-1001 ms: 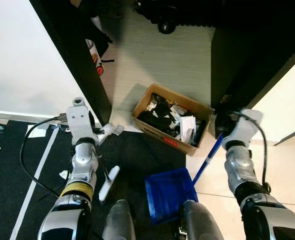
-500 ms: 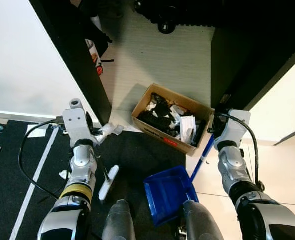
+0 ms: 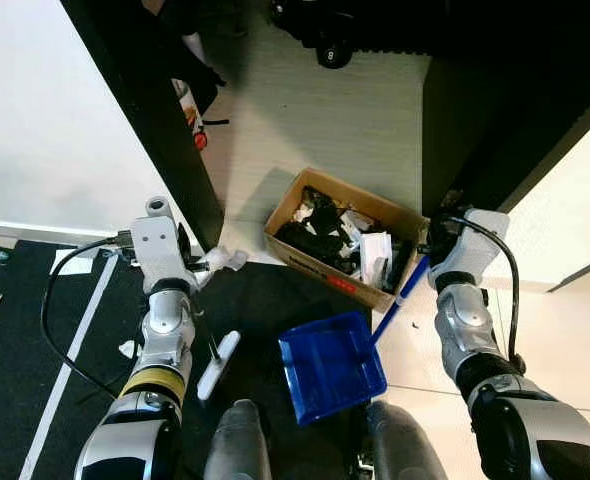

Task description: Sweep floor

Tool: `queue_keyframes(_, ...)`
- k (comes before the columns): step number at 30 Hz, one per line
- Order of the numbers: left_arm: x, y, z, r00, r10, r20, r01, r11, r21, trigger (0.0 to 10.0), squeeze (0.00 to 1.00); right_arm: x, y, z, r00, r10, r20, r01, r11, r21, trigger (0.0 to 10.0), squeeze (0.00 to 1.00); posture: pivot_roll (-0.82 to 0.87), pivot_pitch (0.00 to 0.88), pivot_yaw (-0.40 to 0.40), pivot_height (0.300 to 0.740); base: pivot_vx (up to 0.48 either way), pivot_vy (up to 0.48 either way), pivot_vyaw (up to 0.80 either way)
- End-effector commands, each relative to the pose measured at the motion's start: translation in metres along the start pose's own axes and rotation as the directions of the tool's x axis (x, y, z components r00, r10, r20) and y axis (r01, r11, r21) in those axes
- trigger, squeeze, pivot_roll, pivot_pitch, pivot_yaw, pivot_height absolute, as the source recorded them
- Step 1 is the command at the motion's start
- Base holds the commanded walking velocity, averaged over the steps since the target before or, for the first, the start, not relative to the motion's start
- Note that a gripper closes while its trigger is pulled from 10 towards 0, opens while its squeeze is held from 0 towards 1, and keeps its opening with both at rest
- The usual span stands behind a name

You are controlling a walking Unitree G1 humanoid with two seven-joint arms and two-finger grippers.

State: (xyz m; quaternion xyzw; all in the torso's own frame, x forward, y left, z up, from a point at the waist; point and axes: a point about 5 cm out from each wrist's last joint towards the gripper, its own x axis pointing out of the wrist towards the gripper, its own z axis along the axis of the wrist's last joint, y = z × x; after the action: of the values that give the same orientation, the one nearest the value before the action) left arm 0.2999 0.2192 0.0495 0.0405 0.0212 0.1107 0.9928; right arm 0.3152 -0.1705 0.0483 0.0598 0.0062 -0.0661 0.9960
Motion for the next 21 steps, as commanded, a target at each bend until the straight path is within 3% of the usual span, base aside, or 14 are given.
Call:
queue_keyframes(1, -0.001, 0.007, 0.002, 1.000, -0.011, 0.025, 0.010, 0.999, 0.037, 10.0, 0.00, -0.002, 0.000, -0.001, 1.000, -0.012, 0.007, 0.012, 1.000, 0.029, 10.0, 0.00, 0.05, 0.104, -0.006, 0.740, 0.000, 0.000, 0.00)
queue_keyframes(11, -0.003, 0.015, 0.017, 0.992, -0.066, 0.105, 0.058, 0.996, 0.073, 10.0, 0.00, 0.017, 0.007, 0.025, 0.995, -0.025, 0.096, 0.019, 0.998, 0.064, 10.0, 0.00, 0.14, 0.264, -0.022, 0.740, 0.000, 0.000, 0.00)
queue_keyframes(21, -0.008, 0.019, 0.030, 0.983, -0.069, 0.169, 0.056, 0.995, 0.079, 10.0, 0.00, 0.027, 0.013, 0.041, 0.989, -0.009, 0.148, 0.004, 1.000, 0.030, 10.0, 0.00, 0.16, 0.315, -0.032, 0.740, 0.000, 0.000, 0.00)
